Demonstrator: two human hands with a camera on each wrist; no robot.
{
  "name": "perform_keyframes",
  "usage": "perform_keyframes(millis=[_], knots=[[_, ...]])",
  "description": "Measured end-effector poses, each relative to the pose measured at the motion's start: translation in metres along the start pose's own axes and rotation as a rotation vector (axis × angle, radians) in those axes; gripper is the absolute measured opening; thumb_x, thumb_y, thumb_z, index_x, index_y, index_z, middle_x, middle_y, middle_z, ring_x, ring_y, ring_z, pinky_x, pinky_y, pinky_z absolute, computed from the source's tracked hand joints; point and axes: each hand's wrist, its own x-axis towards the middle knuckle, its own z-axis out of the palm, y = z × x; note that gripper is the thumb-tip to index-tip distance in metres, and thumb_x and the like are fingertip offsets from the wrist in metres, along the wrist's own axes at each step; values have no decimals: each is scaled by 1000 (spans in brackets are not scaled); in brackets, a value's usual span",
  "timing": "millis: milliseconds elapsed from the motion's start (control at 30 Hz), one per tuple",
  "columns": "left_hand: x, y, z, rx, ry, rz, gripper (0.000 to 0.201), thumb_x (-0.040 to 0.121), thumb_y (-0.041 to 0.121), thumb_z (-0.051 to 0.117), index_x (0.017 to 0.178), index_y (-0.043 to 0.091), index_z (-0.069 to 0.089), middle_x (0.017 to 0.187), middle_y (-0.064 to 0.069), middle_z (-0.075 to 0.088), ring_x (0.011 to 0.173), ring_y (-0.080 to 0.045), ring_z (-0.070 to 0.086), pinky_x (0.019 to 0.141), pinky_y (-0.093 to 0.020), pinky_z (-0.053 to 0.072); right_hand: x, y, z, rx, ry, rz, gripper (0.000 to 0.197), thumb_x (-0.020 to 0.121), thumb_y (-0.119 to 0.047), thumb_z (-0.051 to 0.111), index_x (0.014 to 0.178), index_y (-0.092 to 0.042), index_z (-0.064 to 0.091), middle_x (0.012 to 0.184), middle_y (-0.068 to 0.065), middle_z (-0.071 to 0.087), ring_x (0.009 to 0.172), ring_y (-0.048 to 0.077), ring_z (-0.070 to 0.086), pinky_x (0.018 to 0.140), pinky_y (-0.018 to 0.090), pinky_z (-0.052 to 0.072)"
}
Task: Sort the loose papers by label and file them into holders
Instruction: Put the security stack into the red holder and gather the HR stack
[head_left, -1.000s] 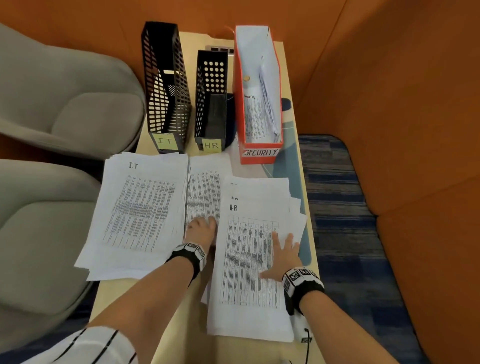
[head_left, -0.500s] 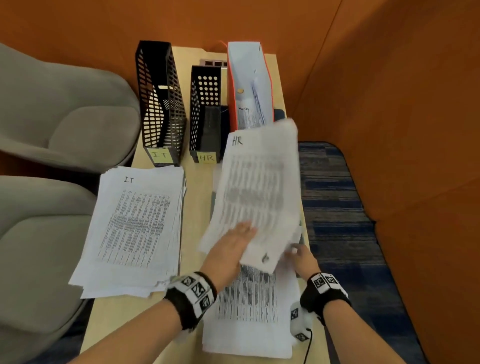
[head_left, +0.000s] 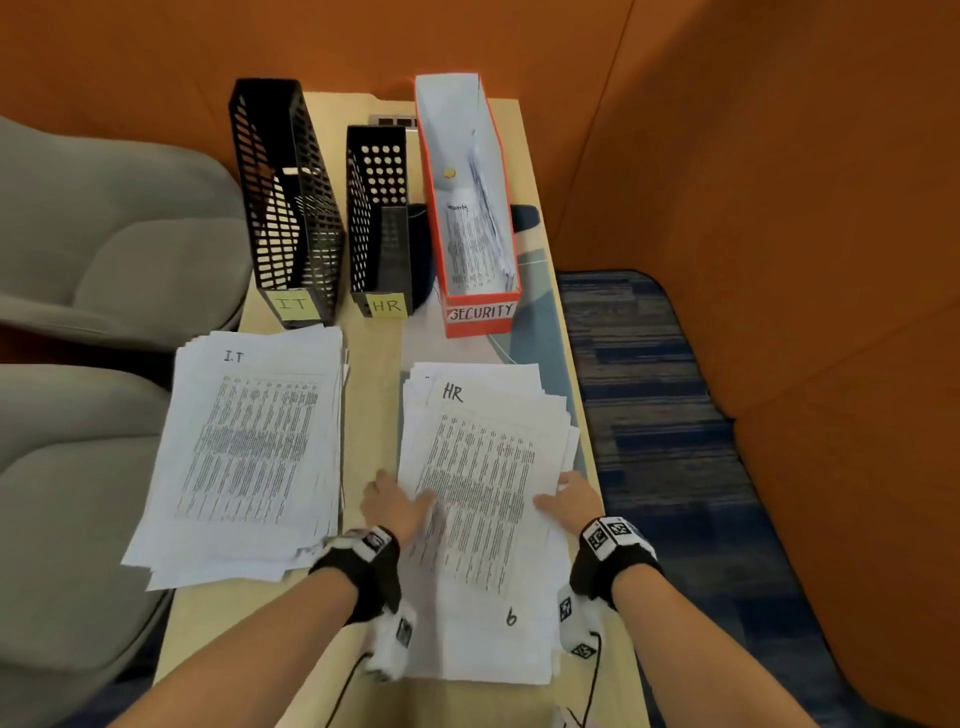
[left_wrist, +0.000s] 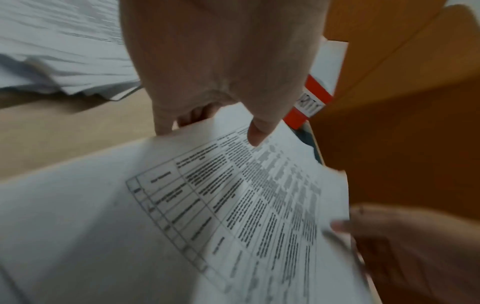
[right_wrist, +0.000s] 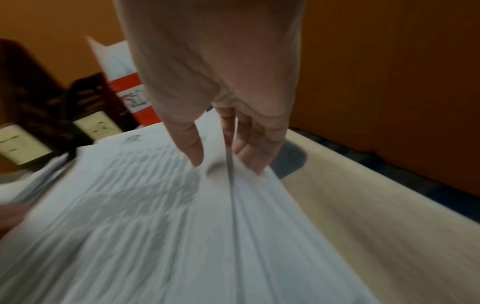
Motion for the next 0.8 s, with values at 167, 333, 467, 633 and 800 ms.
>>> perform_keyframes(millis=[167, 333, 467, 633, 800], knots=[[7, 8, 15, -172, -170, 52, 30, 74, 22, 55, 96, 1, 59, 91, -11, 64, 87, -30, 65, 75, -38, 56, -14, -6, 29, 69, -22, -111, 57, 87, -14, 65, 136, -9, 36, 127, 10, 55, 117, 28, 55, 87, 26, 43], [1, 5, 8, -198, -211, 36, 45, 80, 13, 60, 123, 5, 51, 116, -12, 61, 106, -30, 59, 91, -38, 50, -1, 17, 32, 326, -125, 30, 63, 83, -7, 70, 140, -12, 42, 129, 10, 58, 116, 30, 57, 99, 36, 47], [-1, 4, -7, -202, -206, -23, 31, 89, 4, 50, 121, 0, 49, 114, -12, 58, 106, -30, 56, 85, -29, 43, 2, 25, 31, 12, -49, -53, 48, 83, -13, 66, 129, -10, 52, 126, 10, 54, 115, 29, 54, 99, 32, 46], [-2, -1, -8, -271, -69, 7, 24, 88, 7, 57, 108, 10, 45, 98, -9, 56, 94, -30, 60, 73, -27, 42, 2, 21, 31, -80, 112, -87, 39, 78, -15, 65, 116, -11, 56, 121, 8, 41, 112, 29, 50, 99, 33, 45], [-7, 9, -2, -301, -114, 100, 46, 91, 16, 58, 134, 12, 42, 119, -9, 59, 108, -29, 59, 91, -33, 46, -4, 14, 41, 121, -126, -170, 57, 81, -10, 66, 134, -16, 46, 125, 0, 57, 118, 20, 55, 97, 28, 44]])
